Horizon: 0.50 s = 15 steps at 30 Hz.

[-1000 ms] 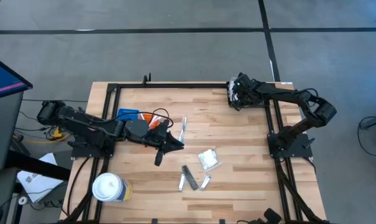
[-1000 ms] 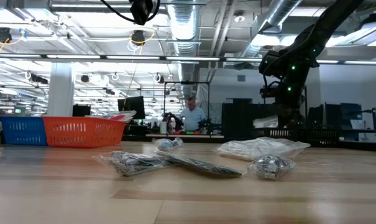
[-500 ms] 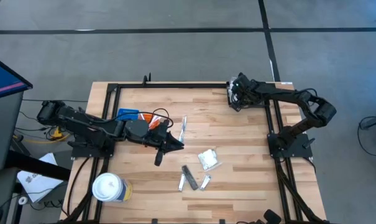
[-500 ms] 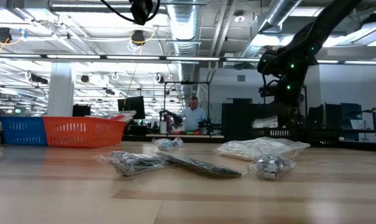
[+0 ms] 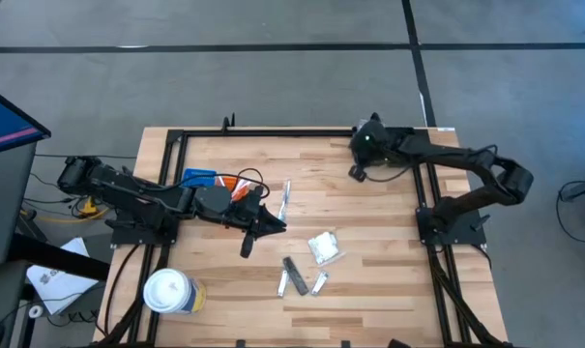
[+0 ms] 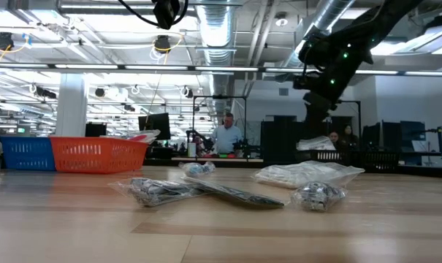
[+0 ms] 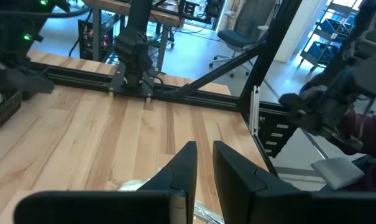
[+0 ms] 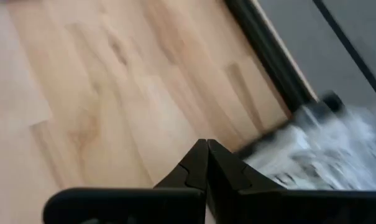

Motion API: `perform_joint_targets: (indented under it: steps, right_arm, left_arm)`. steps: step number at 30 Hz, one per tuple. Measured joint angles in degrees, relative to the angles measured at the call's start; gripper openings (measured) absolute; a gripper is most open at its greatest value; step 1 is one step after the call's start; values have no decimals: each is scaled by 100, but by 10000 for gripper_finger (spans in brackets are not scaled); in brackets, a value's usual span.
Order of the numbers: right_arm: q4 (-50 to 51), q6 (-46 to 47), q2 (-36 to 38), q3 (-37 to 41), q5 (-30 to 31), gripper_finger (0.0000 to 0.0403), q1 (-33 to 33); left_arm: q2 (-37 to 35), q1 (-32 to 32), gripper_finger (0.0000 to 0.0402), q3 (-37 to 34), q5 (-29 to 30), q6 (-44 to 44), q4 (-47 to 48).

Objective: Pick & Place Travel size toiletries
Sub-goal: Put the dark blue toothbrush into the orange bin

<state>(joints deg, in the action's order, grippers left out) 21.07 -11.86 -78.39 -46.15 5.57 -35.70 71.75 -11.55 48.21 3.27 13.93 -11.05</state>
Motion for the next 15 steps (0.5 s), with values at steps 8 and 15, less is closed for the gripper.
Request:
perform_joint_targets:
  steps: [8, 15]
  right_arm:
    - [-160, 129, -157, 0, -179, 0, 355]
    - [-439, 75, -92, -2, -1179, 0, 1082]
  left_arm:
    - [0, 0, 47, 0, 4, 0, -20]
    - [0, -1, 47, 0, 26, -17, -15]
